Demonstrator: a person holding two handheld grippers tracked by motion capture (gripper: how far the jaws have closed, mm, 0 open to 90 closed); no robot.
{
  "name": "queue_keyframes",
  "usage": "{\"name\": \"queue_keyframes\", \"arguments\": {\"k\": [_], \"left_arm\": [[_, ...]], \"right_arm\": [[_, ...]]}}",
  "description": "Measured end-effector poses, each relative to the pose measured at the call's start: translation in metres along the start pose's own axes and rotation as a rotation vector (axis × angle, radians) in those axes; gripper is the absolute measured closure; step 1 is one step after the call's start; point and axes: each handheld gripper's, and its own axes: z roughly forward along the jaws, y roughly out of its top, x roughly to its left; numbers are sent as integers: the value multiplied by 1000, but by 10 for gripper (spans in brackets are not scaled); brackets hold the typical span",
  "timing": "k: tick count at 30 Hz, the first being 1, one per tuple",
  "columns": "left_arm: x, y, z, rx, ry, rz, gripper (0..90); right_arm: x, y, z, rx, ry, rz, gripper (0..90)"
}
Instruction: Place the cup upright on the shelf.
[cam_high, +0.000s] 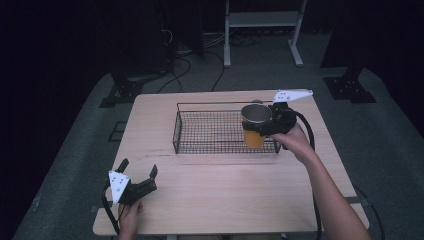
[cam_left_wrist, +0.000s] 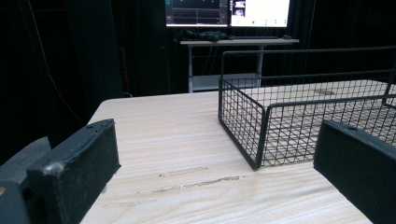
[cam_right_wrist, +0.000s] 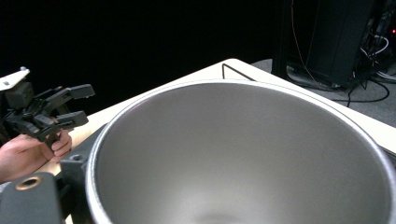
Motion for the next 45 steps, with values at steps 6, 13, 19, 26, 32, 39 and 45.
{"name": "queue_keyframes", "arguments": {"k": [6,13,19,26,32,39,45], "left_arm": [[0,0,0,-1,0,-2,0],[0,0,0,-1,-1,-3,0],[1,0,0,-1,-3,-5,0],[1,0,0,-1,-2,-5,0],[1,0,0,-2,-4,-7,0],[1,0,0,-2,-5,-7,0],[1,0,0,-3,-5,-8,0]], "right_arm": [[-6,5,10,20,-8,-3,93],[-15,9,21,23,-18,10,94],[-23,11,30,28,-23,15,93],[-34,10,40,49,-37,19,94],[-46,8,52,53,-36,33,93],[-54,3,62,66,-30,47,93],[-57,4,73,76,-18,34,93]]}}
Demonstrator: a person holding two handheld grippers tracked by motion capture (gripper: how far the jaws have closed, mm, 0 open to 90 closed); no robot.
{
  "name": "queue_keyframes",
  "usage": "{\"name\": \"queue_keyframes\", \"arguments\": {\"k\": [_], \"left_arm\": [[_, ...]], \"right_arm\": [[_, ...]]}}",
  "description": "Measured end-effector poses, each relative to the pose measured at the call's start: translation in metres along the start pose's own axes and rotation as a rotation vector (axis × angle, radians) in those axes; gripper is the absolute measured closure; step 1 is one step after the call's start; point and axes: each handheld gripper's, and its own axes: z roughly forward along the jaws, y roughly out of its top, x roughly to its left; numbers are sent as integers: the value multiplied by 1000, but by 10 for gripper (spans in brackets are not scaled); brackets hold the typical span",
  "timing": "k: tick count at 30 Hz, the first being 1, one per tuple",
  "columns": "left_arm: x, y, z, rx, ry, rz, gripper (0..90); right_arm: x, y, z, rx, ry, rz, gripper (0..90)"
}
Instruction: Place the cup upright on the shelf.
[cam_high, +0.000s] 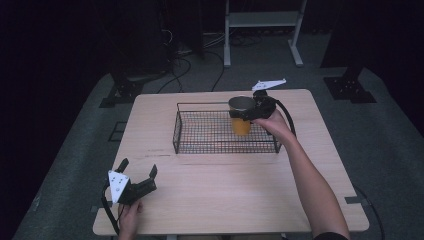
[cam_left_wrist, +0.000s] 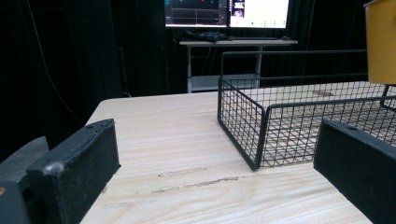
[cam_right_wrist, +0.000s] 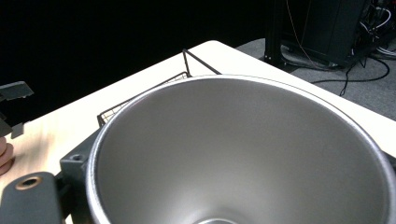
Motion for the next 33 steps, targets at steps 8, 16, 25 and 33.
{"name": "queue_keyframes", "arguments": {"k": [8,16,25,33], "left_arm": [[0,0,0,-1,-2,-3,0],[1,0,0,-2,-3,-4,0],[1,0,0,-2,-4,-4,0],[1,0,0,-2,-4,-5,0]], "right_arm": [[-8,-6,19,24,-2,-15,93],[-11,-14,33,57,8,-21,93],[-12,-17,45,64,16,-17,93],[-13,-18,52,82,19,-21,92]]}}
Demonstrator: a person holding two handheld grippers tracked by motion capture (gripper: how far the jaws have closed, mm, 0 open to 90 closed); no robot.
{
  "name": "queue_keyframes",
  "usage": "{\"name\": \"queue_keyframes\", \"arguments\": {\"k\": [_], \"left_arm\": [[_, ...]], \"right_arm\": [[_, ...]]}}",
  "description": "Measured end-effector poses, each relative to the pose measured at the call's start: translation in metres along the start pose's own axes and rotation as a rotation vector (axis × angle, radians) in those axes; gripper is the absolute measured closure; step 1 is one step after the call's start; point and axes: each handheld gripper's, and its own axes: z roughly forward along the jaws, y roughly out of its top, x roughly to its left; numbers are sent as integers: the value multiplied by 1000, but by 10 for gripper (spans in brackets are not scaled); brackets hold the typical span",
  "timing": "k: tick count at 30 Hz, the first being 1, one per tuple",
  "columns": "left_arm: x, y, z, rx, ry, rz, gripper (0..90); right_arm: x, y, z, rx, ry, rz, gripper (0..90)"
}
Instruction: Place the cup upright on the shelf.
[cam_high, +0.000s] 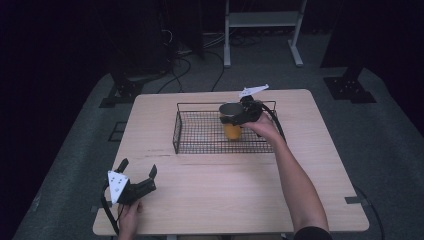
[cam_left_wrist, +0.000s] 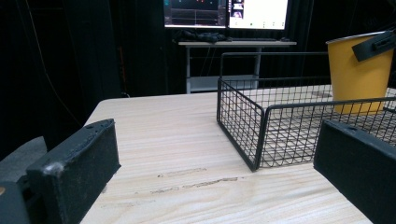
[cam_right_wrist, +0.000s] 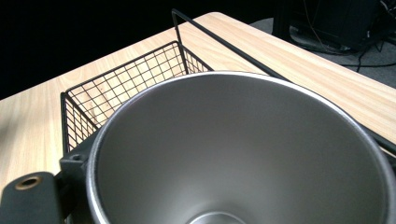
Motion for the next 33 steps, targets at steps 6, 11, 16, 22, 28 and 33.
{"name": "queue_keyframes", "arguments": {"k": [6,11,16,22,28,33], "left_arm": [[0,0,0,-1,-1,-2,0],[0,0,0,-1,-1,-3,0],[0,0,0,0,0,-3,0],[0,0,0,0,0,-2,0],[0,0,0,0,0,0,0],[0,0,0,0,0,1,0]], "right_arm": [[1,-3,10,39,-12,-15,92],[2,-7,19,71,-18,-31,92],[3,-8,22,68,-6,-39,91],[3,-8,22,78,-9,-59,91],[5,-9,21,95,-17,-92,91],[5,-9,19,105,-18,-101,80]]}}
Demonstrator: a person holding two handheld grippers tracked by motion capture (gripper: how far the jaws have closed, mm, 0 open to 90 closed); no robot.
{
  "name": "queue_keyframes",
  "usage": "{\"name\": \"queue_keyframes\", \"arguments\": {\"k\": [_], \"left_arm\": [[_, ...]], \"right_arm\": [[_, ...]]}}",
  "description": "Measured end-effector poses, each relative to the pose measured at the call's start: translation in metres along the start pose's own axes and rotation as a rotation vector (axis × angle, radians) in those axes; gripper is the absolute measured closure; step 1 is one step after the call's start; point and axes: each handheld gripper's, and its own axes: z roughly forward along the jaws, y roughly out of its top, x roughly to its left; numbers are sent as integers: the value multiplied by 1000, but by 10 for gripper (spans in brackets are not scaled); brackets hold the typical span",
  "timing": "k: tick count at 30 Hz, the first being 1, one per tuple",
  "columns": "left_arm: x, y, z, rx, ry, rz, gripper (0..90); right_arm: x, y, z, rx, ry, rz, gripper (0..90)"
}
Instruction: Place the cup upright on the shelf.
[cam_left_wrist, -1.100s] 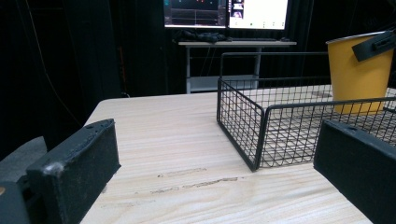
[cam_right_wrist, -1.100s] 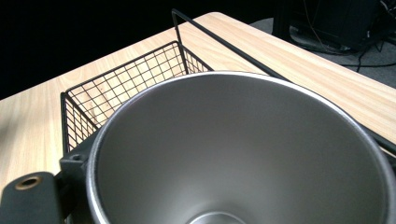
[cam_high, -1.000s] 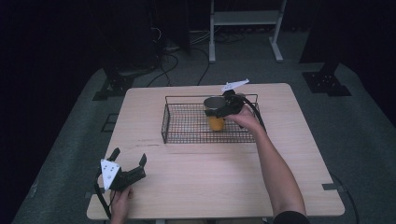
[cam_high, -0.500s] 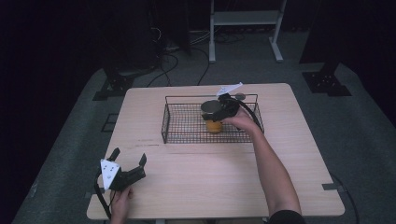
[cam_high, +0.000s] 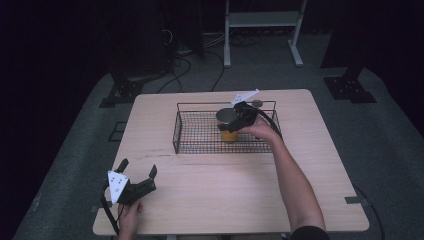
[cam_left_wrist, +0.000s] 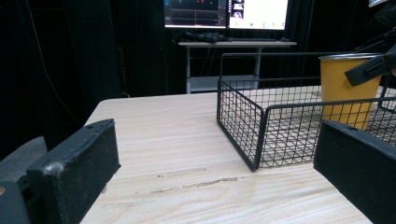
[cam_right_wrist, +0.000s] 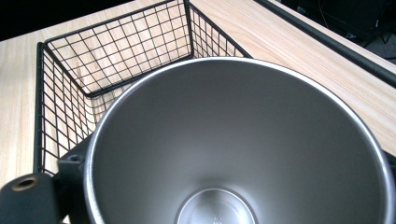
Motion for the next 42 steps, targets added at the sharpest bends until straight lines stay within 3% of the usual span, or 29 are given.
{"name": "queue_keyframes", "arguments": {"k": [7,24,42], "left_arm": [[0,0,0,0,0,0,0],[0,0,0,1,-1,3,0],[-1,0,1,2,1,3,0]], "right_arm": [[2,-1,2,13,-1,-15,65],[4,1,-3,1,-2,-1,17],[7,5,-11,-59,-11,16,0]]}}
